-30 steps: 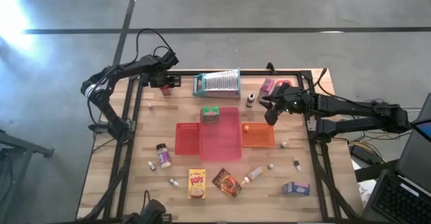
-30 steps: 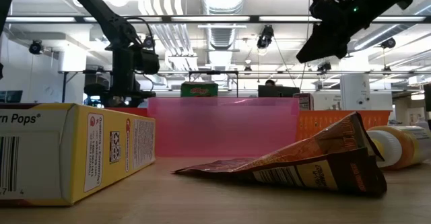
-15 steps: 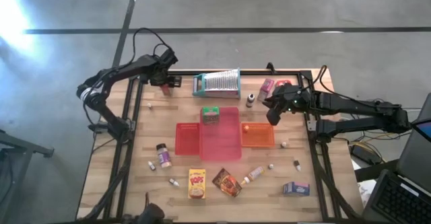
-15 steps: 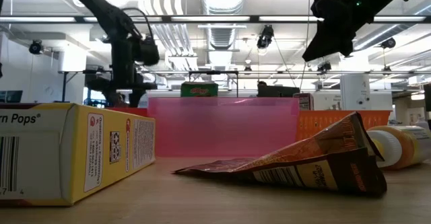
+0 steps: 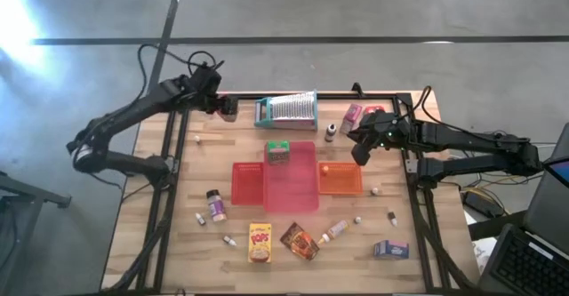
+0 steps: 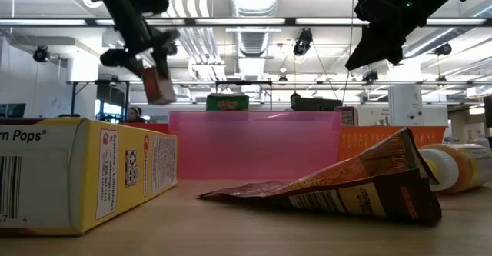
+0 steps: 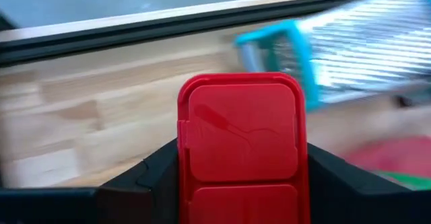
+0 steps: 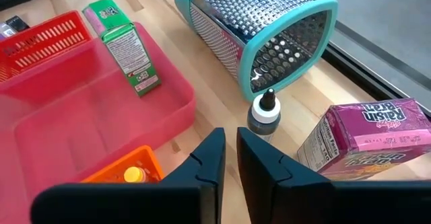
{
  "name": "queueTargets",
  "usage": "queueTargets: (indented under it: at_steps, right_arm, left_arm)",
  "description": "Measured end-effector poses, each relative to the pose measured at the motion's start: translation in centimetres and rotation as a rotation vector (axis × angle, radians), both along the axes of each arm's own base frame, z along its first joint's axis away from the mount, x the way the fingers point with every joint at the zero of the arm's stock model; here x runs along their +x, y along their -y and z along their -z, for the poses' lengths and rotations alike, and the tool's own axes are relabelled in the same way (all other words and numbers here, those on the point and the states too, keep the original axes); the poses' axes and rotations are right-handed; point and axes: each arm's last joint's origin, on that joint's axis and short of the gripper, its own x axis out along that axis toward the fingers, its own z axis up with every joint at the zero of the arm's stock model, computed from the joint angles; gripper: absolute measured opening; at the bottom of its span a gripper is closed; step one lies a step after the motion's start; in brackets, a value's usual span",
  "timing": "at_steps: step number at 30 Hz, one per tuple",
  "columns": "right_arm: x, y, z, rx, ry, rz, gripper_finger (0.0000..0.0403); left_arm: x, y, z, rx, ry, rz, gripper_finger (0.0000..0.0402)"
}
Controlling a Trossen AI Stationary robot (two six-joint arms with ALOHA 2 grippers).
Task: Pick & Place Kitchen Items
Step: Put the red spice can into the red bin
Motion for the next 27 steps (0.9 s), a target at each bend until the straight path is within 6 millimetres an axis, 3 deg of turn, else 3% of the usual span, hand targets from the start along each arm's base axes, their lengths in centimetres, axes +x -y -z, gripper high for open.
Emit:
queueTargets:
  at_steps: [9, 16, 27]
  right_arm:
    - [0.0, 0.0, 0.0, 0.0, 0.0, 0.0, 0.0046]
    - [0.0, 0.0, 0.0, 0.0, 0.0, 0.0, 0.007]
    - [0.0, 0.0, 0.0, -0.001, 0.0, 0.0, 0.0107]
  left_arm:
    - [0.9, 4.9, -2.7, 0.059, 0.172, 0.215, 0.0238]
    - [2.5, 7.9, -3.0, 0.063, 0.212, 0.398, 0.022]
    - [4.4, 11.9, -2.2, 0.068, 0.167, 0.614, 0.023]
